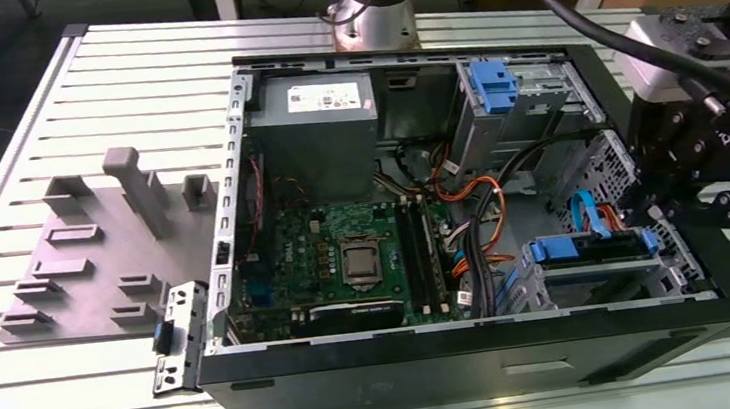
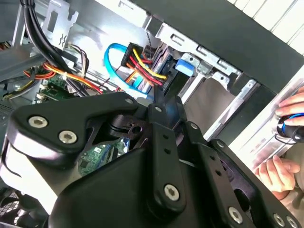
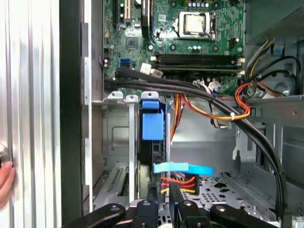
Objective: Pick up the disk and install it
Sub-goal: 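Insert the second disk wire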
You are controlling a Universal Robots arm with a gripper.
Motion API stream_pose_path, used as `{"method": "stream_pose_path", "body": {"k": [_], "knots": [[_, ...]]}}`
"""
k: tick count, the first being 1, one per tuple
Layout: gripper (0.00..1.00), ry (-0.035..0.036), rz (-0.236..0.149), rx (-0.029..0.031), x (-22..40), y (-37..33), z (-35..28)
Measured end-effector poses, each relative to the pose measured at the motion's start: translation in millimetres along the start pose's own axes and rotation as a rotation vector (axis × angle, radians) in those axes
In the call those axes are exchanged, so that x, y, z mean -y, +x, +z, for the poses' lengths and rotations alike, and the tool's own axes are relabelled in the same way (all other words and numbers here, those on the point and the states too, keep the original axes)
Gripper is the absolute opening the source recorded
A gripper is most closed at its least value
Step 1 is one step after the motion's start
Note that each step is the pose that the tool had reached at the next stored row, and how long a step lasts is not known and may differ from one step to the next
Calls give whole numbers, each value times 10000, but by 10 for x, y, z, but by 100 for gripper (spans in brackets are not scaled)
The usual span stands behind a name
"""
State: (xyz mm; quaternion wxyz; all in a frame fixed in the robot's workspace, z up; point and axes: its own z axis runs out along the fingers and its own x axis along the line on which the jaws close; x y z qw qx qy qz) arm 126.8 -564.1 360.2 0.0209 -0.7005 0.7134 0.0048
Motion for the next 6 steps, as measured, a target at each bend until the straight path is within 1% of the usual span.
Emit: {"method": "stream_pose_path", "body": {"k": [6], "knots": [[24, 0, 0, -1, -3, 0, 0]]}}
